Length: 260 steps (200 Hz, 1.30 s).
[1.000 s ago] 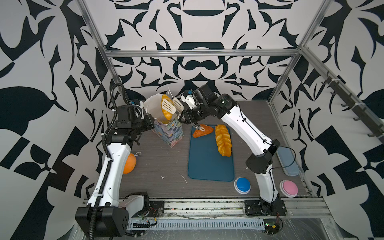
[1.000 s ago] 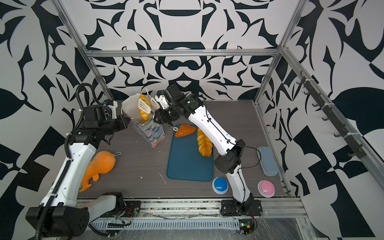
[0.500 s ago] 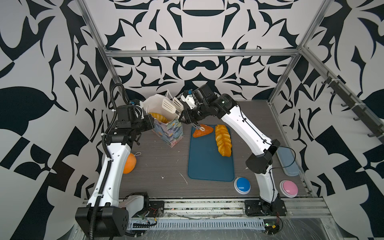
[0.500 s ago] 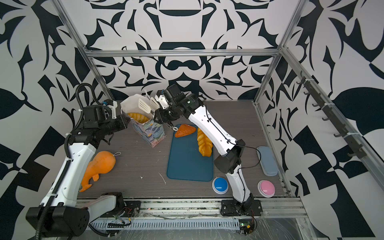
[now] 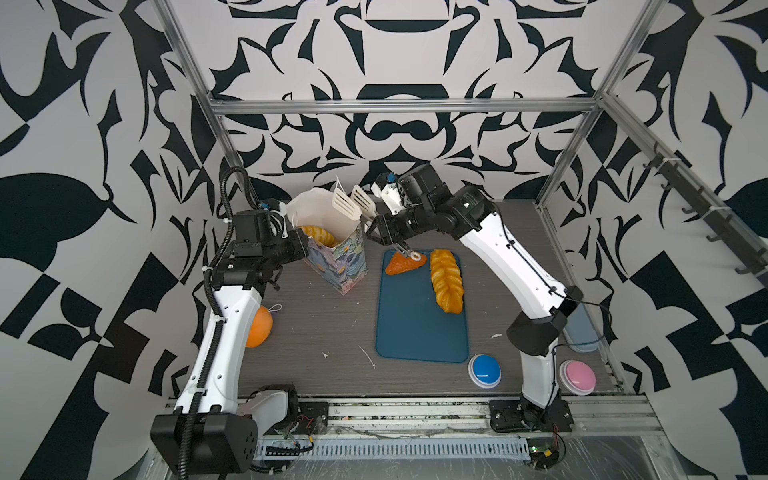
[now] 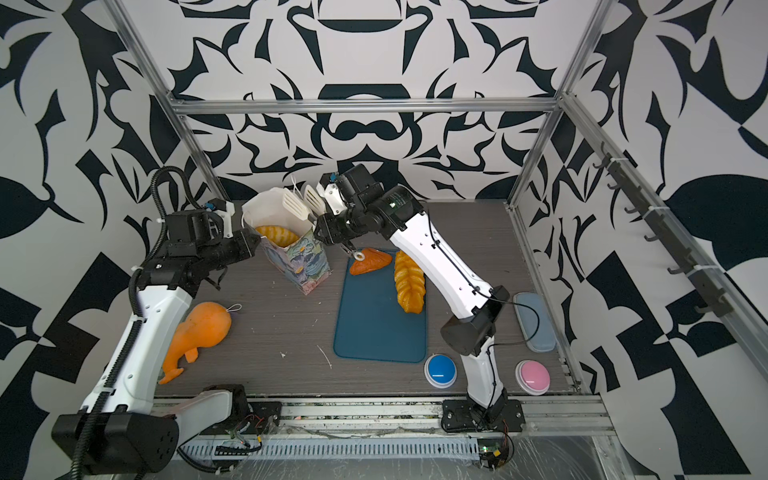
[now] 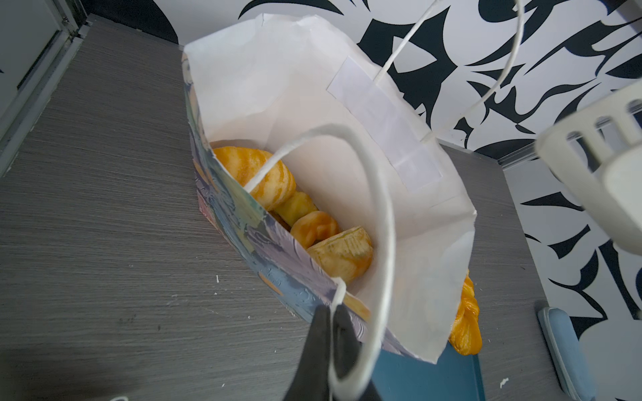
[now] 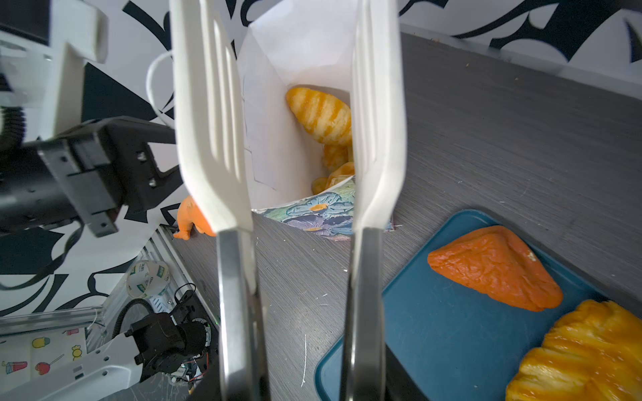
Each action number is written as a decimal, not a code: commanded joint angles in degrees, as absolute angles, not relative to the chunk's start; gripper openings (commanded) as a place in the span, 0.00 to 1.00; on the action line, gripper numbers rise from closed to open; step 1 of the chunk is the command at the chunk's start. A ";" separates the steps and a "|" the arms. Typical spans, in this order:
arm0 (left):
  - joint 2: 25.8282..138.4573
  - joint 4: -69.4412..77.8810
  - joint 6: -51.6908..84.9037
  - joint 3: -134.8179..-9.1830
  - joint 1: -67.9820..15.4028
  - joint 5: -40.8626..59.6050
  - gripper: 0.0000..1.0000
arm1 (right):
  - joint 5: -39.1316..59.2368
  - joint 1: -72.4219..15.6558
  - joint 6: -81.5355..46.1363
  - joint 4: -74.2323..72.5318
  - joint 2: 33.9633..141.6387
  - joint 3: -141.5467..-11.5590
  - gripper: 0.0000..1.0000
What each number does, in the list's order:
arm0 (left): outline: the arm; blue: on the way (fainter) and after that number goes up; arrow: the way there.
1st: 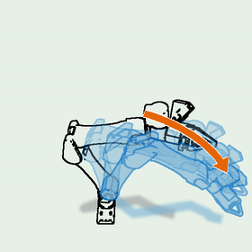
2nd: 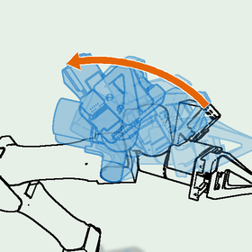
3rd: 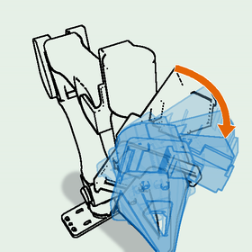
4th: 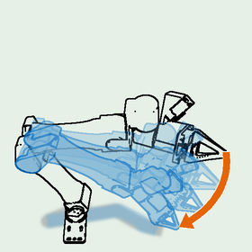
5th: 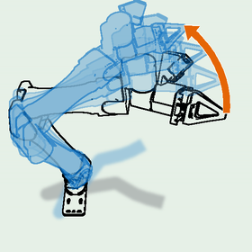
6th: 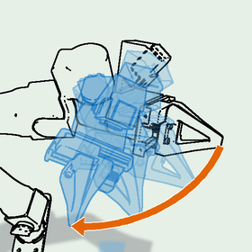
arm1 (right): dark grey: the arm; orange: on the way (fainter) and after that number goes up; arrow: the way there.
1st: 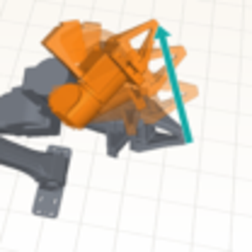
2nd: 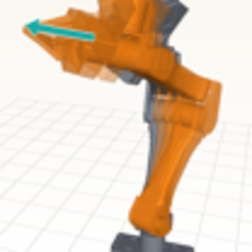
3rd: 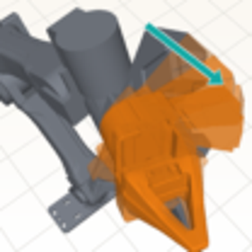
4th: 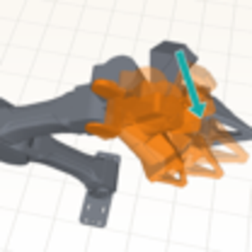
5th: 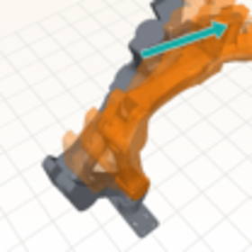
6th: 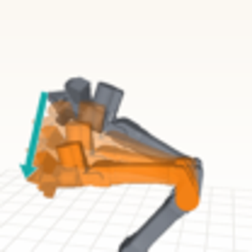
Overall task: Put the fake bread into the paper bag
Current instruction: 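Swing the empty tongs back over the bread tray with the right gripper, then lower the open tongs around the orange triangular bread with the right gripper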
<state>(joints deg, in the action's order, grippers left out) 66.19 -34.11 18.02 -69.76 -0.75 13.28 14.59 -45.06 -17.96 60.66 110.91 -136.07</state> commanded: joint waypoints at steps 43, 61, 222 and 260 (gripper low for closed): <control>66.31 -34.59 18.27 -69.35 -0.62 13.98 0.00 | 11.54 -41.01 -17.64 51.61 97.53 -122.66 0.50; 66.27 -34.61 18.23 -69.38 -0.62 14.01 0.00 | 12.15 -38.83 -18.16 50.36 95.46 -119.25 0.50; 66.45 -34.60 18.24 -69.35 -0.62 14.15 0.00 | 12.47 -28.75 -19.78 45.38 93.03 -99.38 0.50; 66.46 -34.61 18.21 -69.36 -0.62 14.17 0.00 | 11.79 -28.61 -20.04 44.66 94.69 -96.55 0.49</control>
<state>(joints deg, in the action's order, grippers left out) 66.22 -34.09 18.02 -69.76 -0.75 13.32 12.49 -28.64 -19.53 48.47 94.85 -97.19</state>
